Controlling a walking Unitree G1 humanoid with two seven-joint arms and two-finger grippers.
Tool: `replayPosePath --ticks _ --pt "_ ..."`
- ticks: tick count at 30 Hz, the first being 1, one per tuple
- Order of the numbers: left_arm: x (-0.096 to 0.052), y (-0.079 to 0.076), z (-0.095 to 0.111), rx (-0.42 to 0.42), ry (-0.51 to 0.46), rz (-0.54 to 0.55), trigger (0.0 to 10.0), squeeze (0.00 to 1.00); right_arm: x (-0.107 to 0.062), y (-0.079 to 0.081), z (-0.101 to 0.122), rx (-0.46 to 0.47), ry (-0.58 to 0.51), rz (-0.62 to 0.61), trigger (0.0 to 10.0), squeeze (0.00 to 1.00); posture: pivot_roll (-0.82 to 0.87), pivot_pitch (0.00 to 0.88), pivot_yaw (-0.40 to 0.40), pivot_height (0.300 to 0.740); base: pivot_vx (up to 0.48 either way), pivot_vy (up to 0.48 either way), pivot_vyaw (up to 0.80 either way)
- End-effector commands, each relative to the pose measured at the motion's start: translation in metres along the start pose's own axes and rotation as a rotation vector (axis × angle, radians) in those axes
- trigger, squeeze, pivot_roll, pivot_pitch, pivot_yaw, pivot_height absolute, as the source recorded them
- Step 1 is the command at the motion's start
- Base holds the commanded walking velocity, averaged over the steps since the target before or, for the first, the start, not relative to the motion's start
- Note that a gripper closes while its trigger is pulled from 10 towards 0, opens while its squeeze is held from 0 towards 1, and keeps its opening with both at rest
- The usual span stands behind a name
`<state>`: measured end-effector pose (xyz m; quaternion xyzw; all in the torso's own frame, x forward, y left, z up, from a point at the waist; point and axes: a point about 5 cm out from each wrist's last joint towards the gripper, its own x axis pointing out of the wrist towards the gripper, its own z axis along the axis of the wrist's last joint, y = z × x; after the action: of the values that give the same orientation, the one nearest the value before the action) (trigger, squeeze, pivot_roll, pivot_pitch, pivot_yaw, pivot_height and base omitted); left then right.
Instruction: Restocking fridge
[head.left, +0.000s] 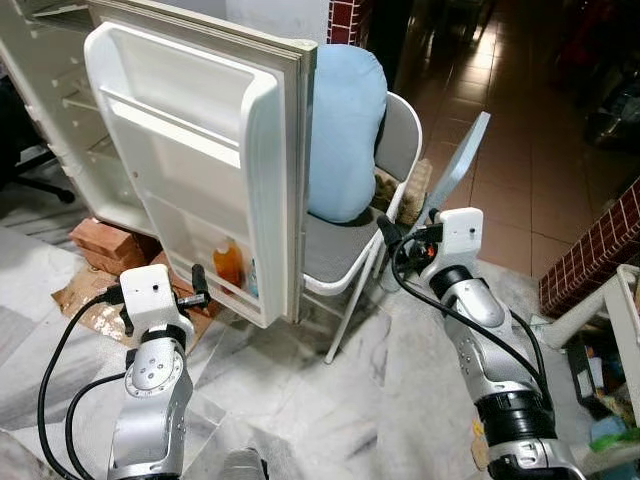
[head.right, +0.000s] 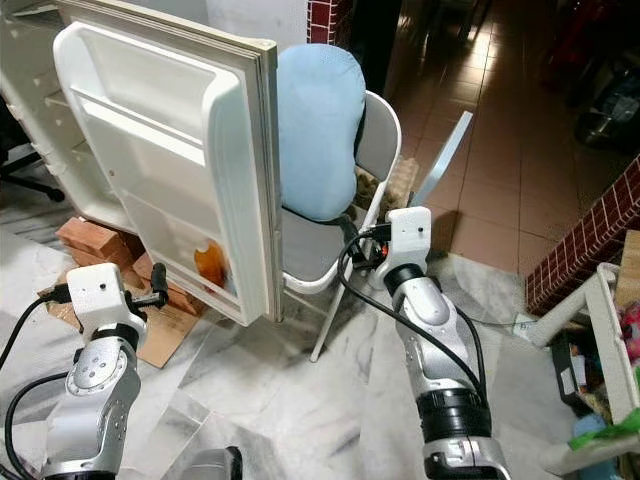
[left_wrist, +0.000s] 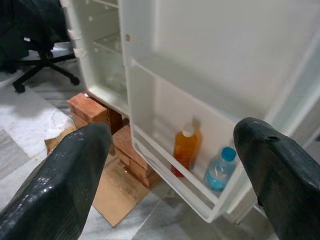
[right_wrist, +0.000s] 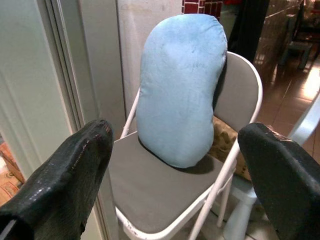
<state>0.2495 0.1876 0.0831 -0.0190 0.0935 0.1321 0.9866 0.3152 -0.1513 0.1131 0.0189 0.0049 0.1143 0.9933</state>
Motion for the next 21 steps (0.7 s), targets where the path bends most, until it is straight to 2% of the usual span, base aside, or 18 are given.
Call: replayPosePath --ticks 1,14,20,21 --pt "0.001 -0.001 0.002 -0.002 -0.001 -0.008 10.0 0.0 0.0 -0.002 0.002 -0.009 -0.01 -0.013 10.0 0.0 0.06 0.0 -0.042 0.74 0.352 0.0 0.0" --pt "0.001 0.0 0.002 -0.005 0.001 0.003 10.0 0.0 0.005 -0.003 0.005 -0.007 -0.023 -0.033 10.0 0.0 0.07 0.0 -0.044 0.74 0.346 0.0 0.0" --pt "-0.007 0.013 0.0 -0.026 0.045 0.078 10.0 0.0 0.012 -0.003 0.01 -0.023 -0.038 -0.024 10.0 0.0 0.09 0.0 -0.045 0.74 0.0 0.0 0.0" --pt "-0.013 0.017 -0.003 -0.044 0.071 0.087 10.0 0.0 0.017 -0.002 0.013 -0.037 -0.051 -0.016 10.0 0.0 0.1 0.0 -0.047 0.74 0.0 0.0 0.8"
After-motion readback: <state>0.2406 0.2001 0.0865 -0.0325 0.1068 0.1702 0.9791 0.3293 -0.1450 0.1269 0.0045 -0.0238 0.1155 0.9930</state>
